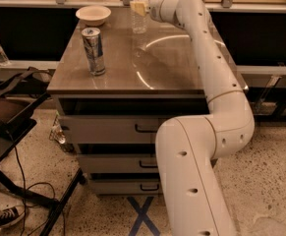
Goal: Knock water bottle over
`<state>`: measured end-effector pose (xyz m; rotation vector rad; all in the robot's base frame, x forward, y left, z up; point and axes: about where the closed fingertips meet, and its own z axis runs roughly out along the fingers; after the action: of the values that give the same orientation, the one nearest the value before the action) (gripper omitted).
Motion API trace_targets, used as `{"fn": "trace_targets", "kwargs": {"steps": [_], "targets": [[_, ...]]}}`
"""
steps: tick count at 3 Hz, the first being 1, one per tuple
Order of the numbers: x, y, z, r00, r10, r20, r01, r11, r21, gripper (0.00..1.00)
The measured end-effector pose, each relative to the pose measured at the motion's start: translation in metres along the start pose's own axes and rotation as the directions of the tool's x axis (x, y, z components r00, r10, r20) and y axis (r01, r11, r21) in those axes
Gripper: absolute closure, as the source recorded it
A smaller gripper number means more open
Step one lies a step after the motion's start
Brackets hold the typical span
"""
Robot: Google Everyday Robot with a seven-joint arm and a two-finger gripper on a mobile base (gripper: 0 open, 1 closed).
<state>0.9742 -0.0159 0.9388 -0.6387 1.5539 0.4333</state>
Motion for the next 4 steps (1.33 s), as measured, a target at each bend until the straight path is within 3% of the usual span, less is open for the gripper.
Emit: {"fn": "trace_targets", "kwargs": {"steps": [2, 4], "targets": [[0.003, 0.004, 0.005, 1.0, 0.002, -0.003, -0.002, 1.0, -0.007, 1.0], [-0.003, -0.001, -0.021, 0.995, -0.029, -0.097, 0.028, 0.9995, -0.01, 1.0]]}}
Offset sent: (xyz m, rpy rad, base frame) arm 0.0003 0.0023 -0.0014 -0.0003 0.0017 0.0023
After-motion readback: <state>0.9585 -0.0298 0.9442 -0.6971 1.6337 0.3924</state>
